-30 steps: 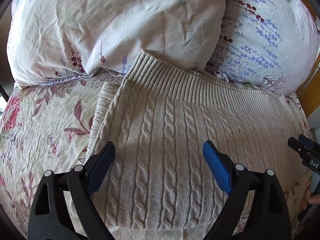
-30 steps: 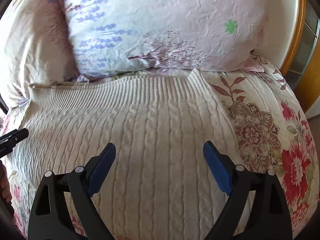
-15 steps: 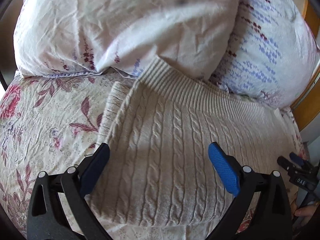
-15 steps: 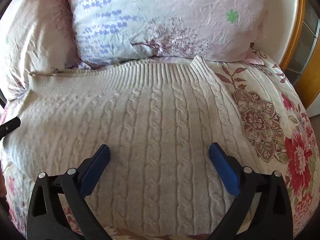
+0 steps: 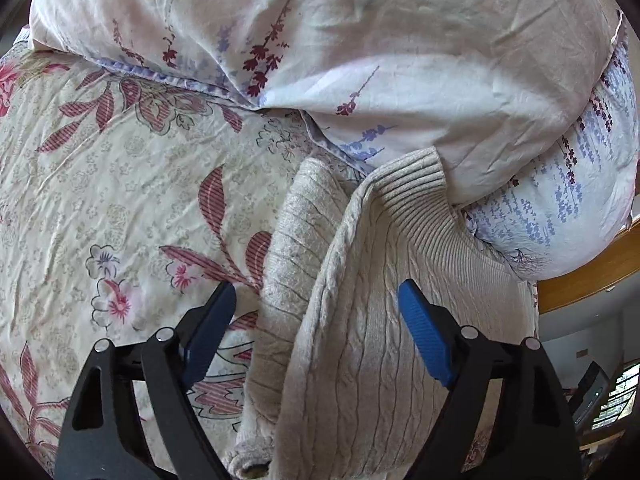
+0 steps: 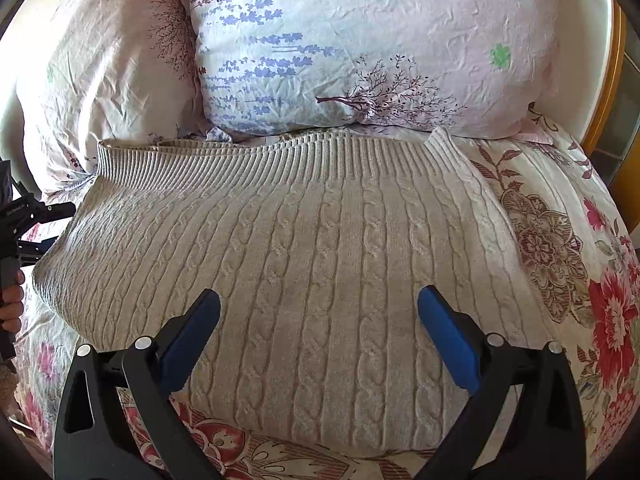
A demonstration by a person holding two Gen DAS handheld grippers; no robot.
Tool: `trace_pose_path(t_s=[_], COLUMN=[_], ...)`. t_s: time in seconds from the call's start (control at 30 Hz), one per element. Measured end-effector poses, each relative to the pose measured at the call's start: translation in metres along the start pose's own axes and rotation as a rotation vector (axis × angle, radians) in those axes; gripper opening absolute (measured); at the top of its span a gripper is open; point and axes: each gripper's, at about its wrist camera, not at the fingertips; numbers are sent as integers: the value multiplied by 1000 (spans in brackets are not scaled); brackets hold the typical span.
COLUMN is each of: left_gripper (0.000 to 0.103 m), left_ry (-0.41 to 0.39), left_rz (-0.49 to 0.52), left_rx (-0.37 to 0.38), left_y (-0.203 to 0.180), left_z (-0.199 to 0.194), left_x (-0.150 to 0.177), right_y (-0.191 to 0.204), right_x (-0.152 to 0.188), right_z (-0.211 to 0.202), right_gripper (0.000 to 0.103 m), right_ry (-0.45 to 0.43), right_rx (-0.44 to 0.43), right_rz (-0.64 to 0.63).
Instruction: Fold small clothes
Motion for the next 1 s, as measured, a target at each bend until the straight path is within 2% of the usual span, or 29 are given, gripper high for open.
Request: trace_pose_path(t_s=[0.07,0.17,0.3,0.5,0.63,0.8,0.87,0.93,1.0], left_gripper=[81,73,57,49,41,32,30,29,30], left_ry=[8,21,54,92,128,126,125,123,117], left_rz=[-17,-47,-78,-138,-167,-238,-223,-197,-187], left_rx=[24,57,90,156,215,284,261,198,191], left_y=[-2,1,13,27,34,42,40,36,33], left_z=[6,10,9,7,7,6,7,11,11], left_x=[-3,-9,-14,-17,-15,-14,-14,-14,-15], right_y=[0,1,1,2,2,3,3,3,2], right_x=[0,-1,-1,-2,-2,-1,-1,-1,-1], right_z=[0,1,3,4,4,4,5,5,5], right_gripper=[101,101,101,101,101,101,101,101,101], right_ry=[3,8,13,16,17,16,15,15,14], right_rx=[-1,-5,-10,-13,-12,-12,-12,-13,-15], right_rz=[3,3,-3,0,2,3,4,4,5])
Point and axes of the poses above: each gripper's, at about its wrist camera, not at the fingertips, and z roughly the way its jaws point, y to its left, x to its underside, and after that the axes turned 7 degrees about -z, right-handed
